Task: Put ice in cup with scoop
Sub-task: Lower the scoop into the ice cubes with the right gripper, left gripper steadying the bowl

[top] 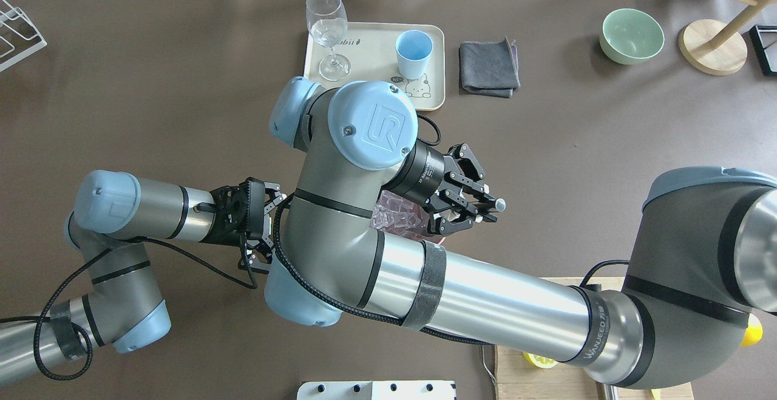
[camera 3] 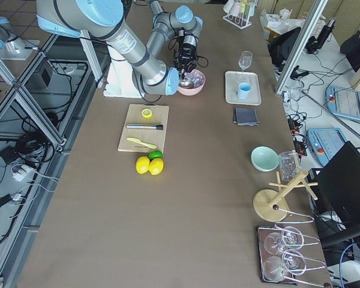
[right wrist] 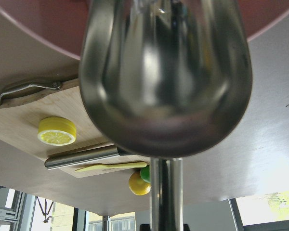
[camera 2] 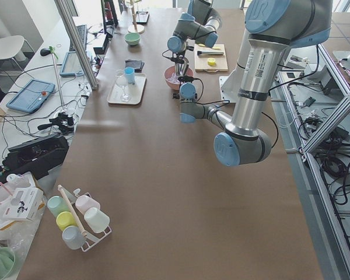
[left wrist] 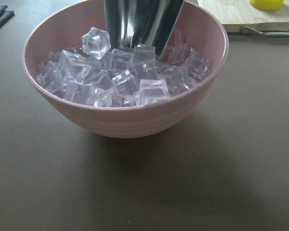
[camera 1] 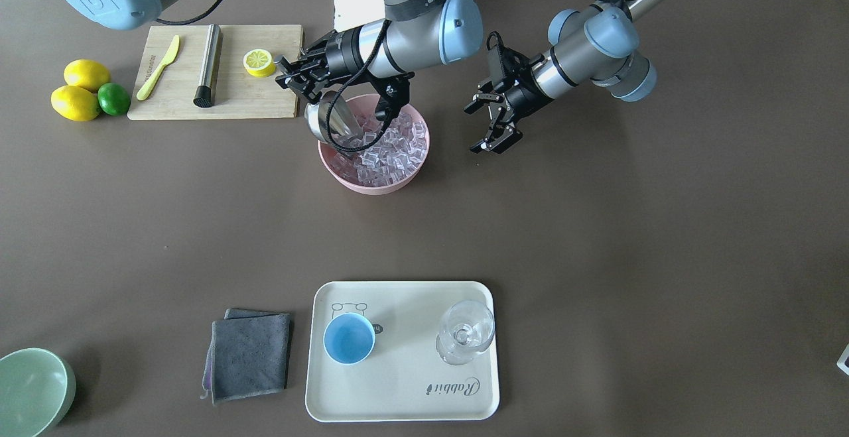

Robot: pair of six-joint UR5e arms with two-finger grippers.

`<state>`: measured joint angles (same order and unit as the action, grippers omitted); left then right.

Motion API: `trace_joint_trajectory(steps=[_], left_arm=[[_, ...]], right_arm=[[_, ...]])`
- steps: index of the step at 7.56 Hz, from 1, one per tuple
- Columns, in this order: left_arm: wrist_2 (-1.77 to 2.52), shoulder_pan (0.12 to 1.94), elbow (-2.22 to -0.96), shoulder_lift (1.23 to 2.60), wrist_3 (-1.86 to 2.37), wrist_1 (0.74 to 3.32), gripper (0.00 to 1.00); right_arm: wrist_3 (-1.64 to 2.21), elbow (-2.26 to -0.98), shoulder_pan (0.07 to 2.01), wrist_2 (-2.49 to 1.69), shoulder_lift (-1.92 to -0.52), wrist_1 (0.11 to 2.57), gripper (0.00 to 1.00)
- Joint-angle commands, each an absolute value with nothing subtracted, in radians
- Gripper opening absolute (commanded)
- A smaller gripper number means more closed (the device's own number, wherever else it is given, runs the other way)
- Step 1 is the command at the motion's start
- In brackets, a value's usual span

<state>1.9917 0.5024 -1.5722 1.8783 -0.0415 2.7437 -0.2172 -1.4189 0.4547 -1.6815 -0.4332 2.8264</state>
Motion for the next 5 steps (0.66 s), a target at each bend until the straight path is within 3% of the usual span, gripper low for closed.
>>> trace_joint_trajectory(steps=[1,5], left_arm=[[1.982,0.500,-1.572,1.897,0.005,2.708,0.99],[1.885,0.494,-1.582,1.934,0.002,2.681,0.99]], right_arm=[[-0.209,-1.437,0.454,-1.680,-0.472,2.722,0.00],[-0.212,-1.613,0.454,-1.674,-0.622,2.619,0.00]])
